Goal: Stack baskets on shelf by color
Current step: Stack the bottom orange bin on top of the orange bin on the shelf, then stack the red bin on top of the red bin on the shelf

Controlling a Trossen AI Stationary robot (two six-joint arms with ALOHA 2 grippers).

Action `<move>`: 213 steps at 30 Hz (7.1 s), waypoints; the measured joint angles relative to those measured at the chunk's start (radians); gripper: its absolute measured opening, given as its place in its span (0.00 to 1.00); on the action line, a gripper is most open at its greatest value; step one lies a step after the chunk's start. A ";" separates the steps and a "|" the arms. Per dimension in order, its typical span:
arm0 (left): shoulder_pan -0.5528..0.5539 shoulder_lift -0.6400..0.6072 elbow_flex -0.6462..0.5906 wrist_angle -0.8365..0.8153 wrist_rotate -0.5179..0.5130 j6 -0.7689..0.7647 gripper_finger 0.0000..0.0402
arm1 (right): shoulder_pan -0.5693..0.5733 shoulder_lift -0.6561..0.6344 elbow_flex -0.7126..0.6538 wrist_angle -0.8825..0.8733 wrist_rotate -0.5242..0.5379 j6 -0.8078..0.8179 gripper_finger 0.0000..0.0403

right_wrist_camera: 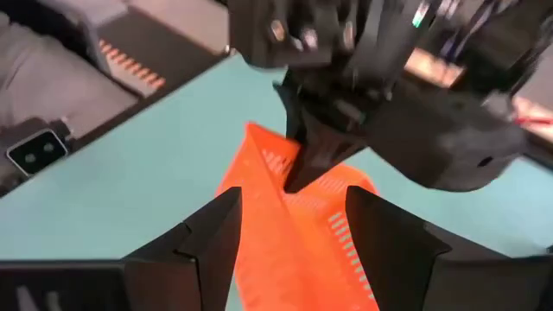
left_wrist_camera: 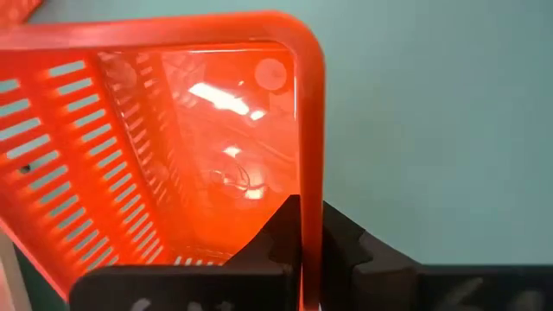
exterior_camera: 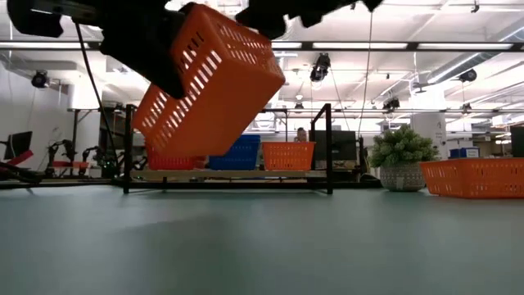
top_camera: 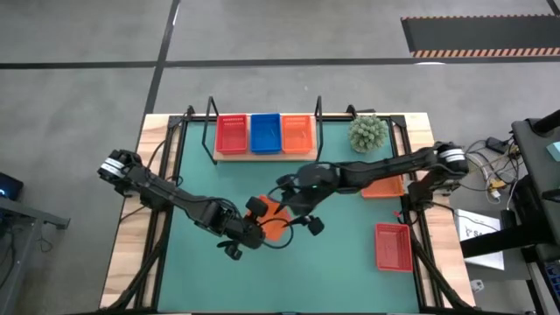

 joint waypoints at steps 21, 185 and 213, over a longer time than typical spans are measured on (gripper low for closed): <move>0.002 -0.006 -0.002 0.001 -0.057 0.120 0.08 | 0.001 0.207 0.229 -0.283 -0.056 -0.077 0.14; 0.002 -0.639 -0.525 0.690 -0.298 0.483 0.26 | 0.524 0.040 -0.018 -1.209 0.153 2.034 0.52; 0.002 -0.638 -0.524 0.728 -0.296 0.422 0.26 | 0.284 0.060 0.096 -0.590 0.693 1.195 0.49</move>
